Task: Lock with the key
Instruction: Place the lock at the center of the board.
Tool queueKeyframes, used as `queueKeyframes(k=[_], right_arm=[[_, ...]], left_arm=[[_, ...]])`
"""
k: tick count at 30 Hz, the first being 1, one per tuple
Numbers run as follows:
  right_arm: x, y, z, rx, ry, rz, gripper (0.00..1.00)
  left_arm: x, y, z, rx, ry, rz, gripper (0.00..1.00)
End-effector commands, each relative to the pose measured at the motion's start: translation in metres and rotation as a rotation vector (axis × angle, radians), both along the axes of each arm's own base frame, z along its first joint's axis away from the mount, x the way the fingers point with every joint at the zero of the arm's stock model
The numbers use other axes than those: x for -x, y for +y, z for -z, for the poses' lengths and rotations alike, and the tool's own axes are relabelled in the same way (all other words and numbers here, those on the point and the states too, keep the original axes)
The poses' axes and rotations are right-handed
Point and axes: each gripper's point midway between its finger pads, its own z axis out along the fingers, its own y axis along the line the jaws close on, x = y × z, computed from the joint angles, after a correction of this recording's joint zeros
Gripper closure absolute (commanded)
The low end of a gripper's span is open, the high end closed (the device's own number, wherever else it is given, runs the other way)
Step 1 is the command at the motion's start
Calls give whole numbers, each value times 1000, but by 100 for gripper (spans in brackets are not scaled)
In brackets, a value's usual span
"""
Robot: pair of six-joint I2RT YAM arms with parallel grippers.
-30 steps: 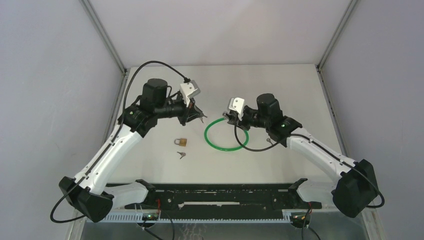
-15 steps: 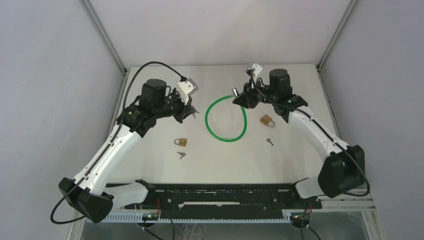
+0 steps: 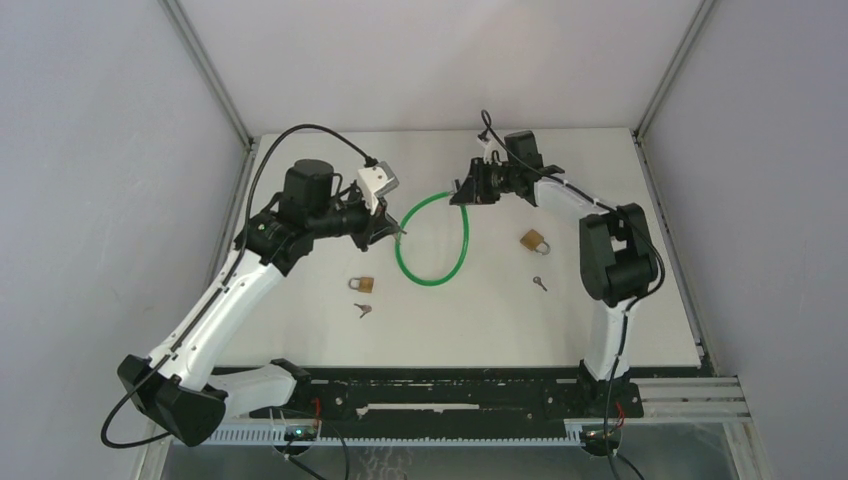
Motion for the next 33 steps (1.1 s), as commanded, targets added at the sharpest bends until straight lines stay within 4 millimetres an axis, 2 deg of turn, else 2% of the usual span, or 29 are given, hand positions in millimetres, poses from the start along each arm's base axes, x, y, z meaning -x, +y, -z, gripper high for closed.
queueKeyframes(k=[1, 4, 8, 14, 19, 27, 33], right_arm=[[-19, -7, -2, -58, 82, 35, 90], [-23, -16, 25, -33, 155, 55, 83], [-24, -31, 49, -2, 217, 86, 74], [-21, -53, 68, 42, 268, 118, 63], [-18, -68, 75, 96, 268, 138, 51], [-16, -94, 67, 191, 213, 186, 39], [-12, -119, 29, 305, 41, 200, 33]], left_arm=[[7, -8, 1, 51, 23, 43, 95], [10, -13, 6, 55, 49, 64, 94], [14, -22, 15, 39, 69, 91, 94], [20, -32, 30, 11, 88, 124, 93], [19, -36, 43, -2, 92, 134, 93], [25, -45, 60, -59, 80, 204, 92], [39, -61, 92, -118, 152, 309, 90]])
